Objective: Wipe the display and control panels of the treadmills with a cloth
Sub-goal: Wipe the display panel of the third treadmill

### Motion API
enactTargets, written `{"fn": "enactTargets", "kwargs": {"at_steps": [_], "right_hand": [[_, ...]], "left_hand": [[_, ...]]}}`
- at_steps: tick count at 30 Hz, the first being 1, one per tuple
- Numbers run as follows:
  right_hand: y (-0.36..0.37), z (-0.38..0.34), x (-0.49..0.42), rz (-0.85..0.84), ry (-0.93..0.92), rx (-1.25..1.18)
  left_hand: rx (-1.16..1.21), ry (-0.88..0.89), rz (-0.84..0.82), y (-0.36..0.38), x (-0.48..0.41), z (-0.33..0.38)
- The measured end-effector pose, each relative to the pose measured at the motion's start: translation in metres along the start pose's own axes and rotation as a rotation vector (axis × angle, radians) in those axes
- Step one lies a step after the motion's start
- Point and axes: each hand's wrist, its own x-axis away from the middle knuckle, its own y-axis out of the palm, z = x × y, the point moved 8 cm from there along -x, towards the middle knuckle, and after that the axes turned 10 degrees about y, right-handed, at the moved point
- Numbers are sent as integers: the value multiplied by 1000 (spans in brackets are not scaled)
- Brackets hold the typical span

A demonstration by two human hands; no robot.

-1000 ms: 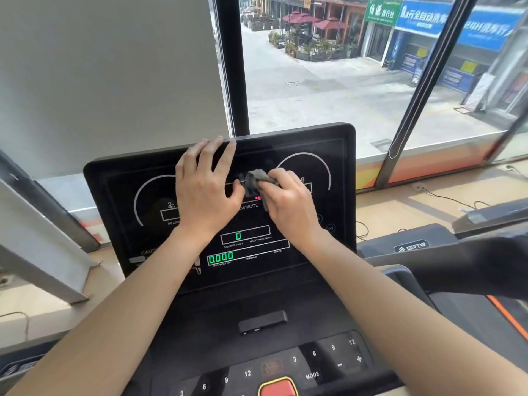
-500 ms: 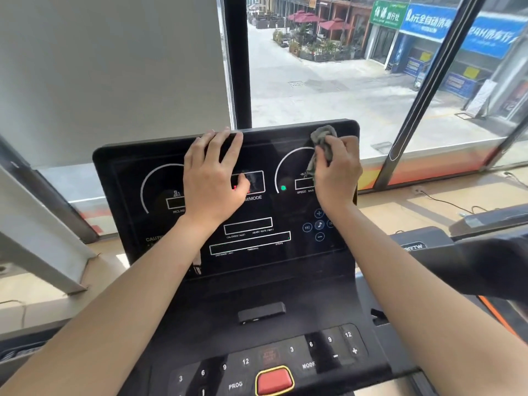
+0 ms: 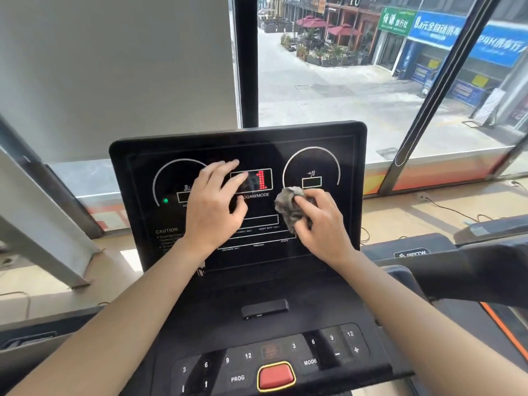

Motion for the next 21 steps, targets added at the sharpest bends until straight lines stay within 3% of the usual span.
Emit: {"fn": "enactTargets", "kwargs": {"at_steps": [3, 7, 13, 21], "right_hand": [[3, 1, 6, -40, -20, 25], [11, -18, -4, -100, -140, 145], [13, -18, -32, -178, -184, 397], [5, -44, -78, -121, -248, 482]], "left_hand": [[66, 40, 27, 5, 34, 20], [138, 190, -69, 26, 48, 65], [-127, 271, -273, 55, 17, 68], [-319, 90, -155, 6, -18, 7]]}}
